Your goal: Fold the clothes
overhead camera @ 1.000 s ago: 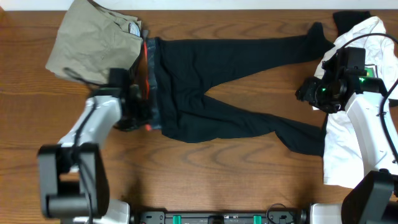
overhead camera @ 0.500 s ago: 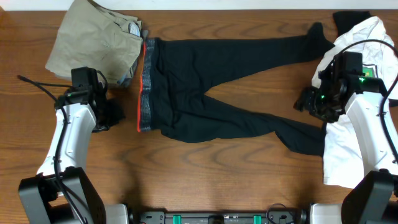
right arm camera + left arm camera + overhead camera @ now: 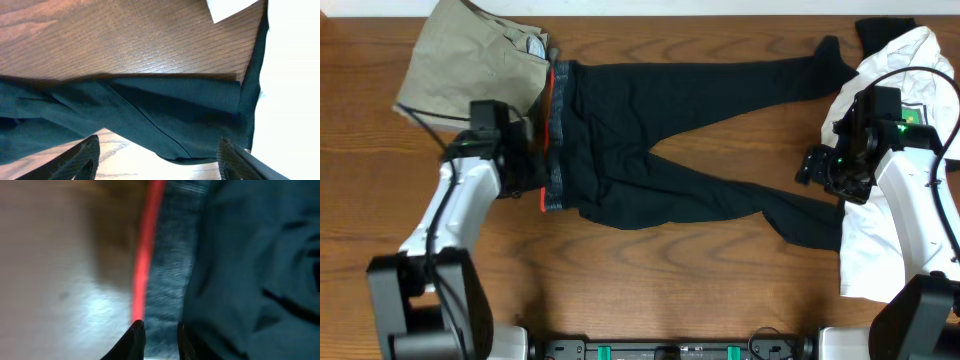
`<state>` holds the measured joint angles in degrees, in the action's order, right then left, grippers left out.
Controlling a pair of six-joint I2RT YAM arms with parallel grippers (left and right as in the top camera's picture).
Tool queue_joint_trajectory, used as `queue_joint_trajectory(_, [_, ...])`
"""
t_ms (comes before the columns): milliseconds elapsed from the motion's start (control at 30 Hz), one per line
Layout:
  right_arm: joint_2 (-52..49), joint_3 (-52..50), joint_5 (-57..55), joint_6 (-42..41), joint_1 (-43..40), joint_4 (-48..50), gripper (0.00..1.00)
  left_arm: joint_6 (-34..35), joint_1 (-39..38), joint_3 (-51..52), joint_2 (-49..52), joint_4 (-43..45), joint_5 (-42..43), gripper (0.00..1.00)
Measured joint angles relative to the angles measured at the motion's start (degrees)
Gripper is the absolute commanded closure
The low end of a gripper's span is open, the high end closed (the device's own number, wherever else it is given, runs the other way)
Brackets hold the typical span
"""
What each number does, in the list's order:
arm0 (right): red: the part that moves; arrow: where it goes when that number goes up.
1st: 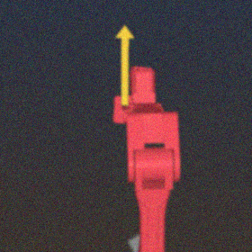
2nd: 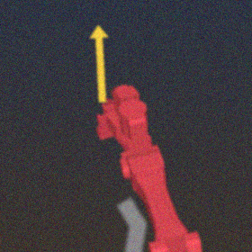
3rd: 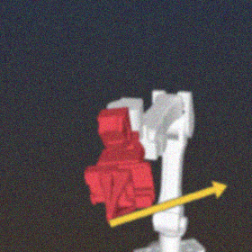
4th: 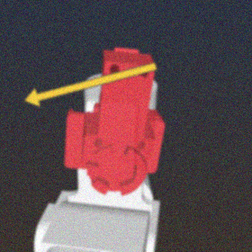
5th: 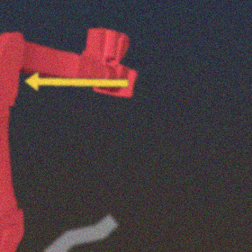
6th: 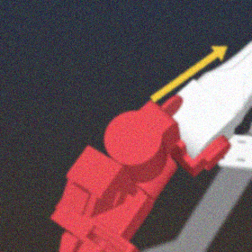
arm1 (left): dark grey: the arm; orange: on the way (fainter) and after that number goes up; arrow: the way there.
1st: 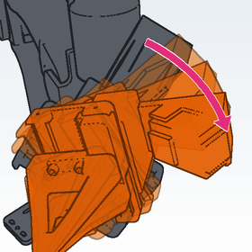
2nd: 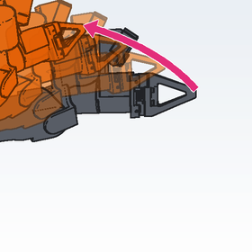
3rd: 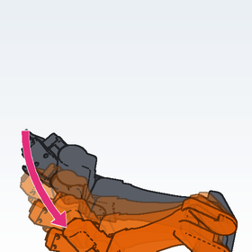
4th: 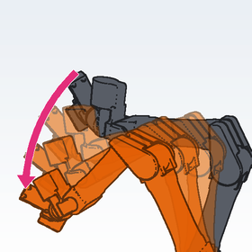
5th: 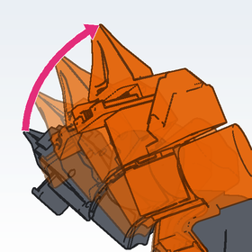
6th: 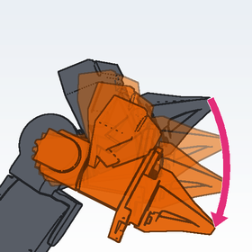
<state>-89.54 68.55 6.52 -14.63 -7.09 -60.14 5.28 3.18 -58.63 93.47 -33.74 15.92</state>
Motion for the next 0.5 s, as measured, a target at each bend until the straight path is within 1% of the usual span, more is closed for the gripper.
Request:
queue_joint_trajectory(67, [0.0,0.0,-0.1,0.0,0.0,0.1,0.30,-0.6,-1.3,0.0,1.4,0.9,1.4,0.81])
queue_joint_trajectory(100, [0.0,0.0,-0.1,0.0,0.0,0.1,0.30,-1.0,-1.8,0.0,1.9,1.1,1.8,0.87])
queue_joint_trajectory(233, [0.0,0.0,-0.2,0.0,0.0,0.3,0.31,-2.6,-3.8,0.0,4.9,1.8,3.0,0.92])
queue_joint_trajectory(400, [0.0,0.0,-0.2,0.0,0.0,0.7,0.30,-3.7,-4.3,0.0,10.0,3.1,3.5,0.93])
queue_joint_trajectory(500, [0.0,0.0,-0.2,0.0,0.0,0.8,0.30,-3.8,-4.3,-0.1,10.8,3.3,3.8,0.94])
